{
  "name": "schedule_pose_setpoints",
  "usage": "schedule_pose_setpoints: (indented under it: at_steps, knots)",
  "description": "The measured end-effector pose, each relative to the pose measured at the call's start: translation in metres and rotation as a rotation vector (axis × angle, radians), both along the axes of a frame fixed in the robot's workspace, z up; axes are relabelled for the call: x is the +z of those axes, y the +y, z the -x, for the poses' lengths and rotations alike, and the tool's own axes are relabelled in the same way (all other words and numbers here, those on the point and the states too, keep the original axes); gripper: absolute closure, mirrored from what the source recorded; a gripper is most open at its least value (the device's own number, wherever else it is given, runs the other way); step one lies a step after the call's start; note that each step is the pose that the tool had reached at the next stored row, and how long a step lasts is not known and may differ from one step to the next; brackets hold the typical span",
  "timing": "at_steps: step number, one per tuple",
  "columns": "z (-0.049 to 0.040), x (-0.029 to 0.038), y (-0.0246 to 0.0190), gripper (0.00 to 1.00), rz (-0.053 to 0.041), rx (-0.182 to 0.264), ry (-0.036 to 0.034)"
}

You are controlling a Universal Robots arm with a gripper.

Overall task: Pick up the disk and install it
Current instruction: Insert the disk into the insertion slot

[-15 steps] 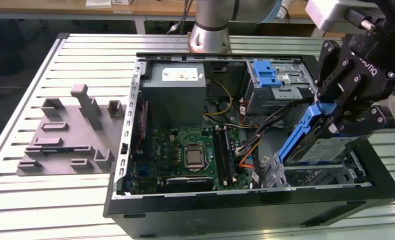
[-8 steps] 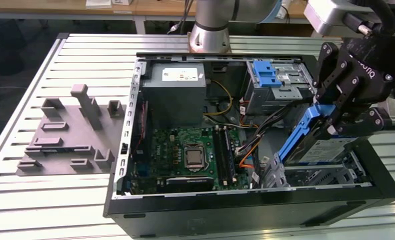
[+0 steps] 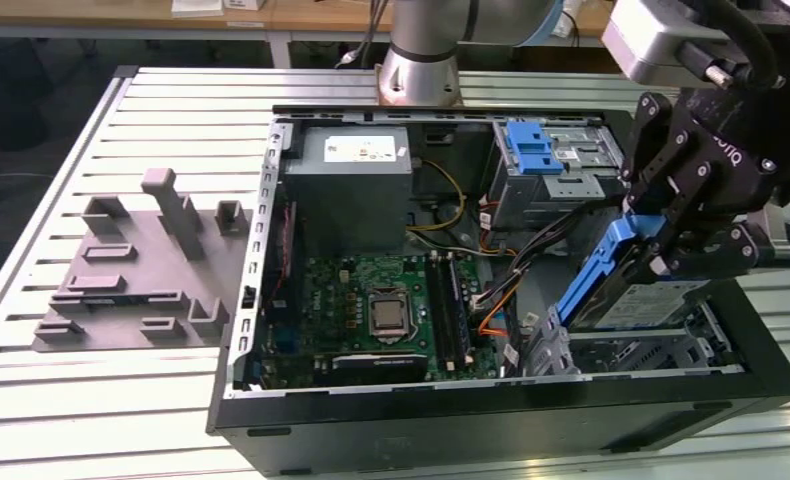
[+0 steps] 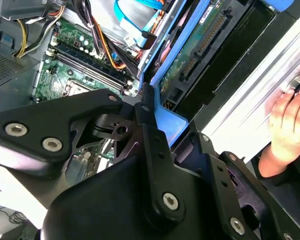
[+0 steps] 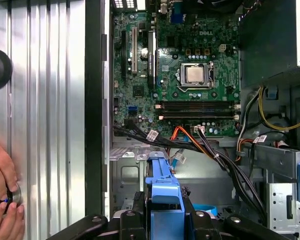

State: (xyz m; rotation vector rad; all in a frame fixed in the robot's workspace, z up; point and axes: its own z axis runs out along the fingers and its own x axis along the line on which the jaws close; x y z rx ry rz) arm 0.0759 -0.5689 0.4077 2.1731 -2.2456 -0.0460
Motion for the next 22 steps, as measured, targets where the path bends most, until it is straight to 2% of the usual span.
schedule_pose_setpoints:
  at_steps: [22]
  knots:
    - [0.0000, -0.0290, -0.0002, 0.64, -0.0001, 0.000, 0.0000]
